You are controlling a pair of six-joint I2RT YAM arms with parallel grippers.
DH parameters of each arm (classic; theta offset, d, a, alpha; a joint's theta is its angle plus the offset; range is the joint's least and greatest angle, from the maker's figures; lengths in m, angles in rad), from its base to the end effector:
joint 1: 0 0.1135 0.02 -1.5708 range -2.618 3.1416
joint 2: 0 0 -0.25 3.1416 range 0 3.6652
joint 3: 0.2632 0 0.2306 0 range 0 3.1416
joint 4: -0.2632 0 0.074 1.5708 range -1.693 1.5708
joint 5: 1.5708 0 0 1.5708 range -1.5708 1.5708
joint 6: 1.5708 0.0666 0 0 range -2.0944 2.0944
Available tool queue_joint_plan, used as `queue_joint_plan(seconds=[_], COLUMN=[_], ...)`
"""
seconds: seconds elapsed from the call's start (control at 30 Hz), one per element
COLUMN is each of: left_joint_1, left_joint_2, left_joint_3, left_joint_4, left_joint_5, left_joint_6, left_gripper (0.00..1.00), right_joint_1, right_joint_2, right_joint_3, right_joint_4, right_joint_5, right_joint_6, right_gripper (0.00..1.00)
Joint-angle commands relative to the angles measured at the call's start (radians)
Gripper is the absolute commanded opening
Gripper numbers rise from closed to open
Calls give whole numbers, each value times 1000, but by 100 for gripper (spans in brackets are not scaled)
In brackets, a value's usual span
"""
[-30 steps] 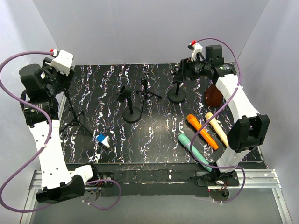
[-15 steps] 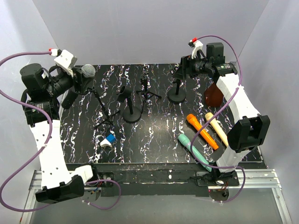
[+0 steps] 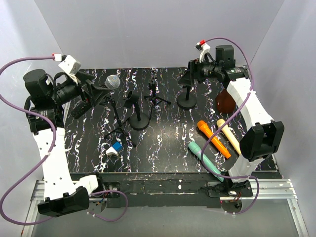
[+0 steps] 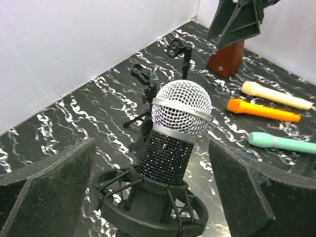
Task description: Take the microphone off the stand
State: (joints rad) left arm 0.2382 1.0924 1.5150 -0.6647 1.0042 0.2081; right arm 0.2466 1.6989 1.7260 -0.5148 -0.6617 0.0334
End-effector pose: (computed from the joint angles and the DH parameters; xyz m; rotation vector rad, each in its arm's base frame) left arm 0.1978 -0.0098 0.4552 0.6608 1.6029 -0.5768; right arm 0.3631 0.1336 0.3682 -0.6266 1.9538 0.8521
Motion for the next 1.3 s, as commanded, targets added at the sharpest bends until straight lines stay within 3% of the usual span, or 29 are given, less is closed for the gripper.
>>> queue_joint_plan(seconds=[0.0,0.1,0.23,0.33,0.5,0.77,0.97,1.27], left_joint_1=[0,-4,0,-2,-2,-7,-68,-76], left_joint_2=[-12,12,127,182,155,193,189,207], left_joint_3=[68,186,456,539,467,495,490,482], left_joint_4=[-61,-255,-684,-887,-862,-921,-938,-917], left_joint_5=[36,24,-100,-191,-188,-164,-227,-147], left_joint_6=[-107,0,320,476,513,554,544,462], left_gripper=[98,98,98,98,98,98,98,96], right_joint_1=[45,106,192,235,312,437,519,579], right_joint_2=[-65,-96,-108,-73,25,171,295,392], right_joint_3=[12,46,64,98,208,322,463,564], right_joint_4=[148,182,264,370,482,714,763,757], right_joint_5=[-174,-246,-312,-319,-314,-306,-250,-147], right_joint_6=[48,85,135,238,344,473,514,563], right_gripper=[87,88,89,91,95,95,95,95])
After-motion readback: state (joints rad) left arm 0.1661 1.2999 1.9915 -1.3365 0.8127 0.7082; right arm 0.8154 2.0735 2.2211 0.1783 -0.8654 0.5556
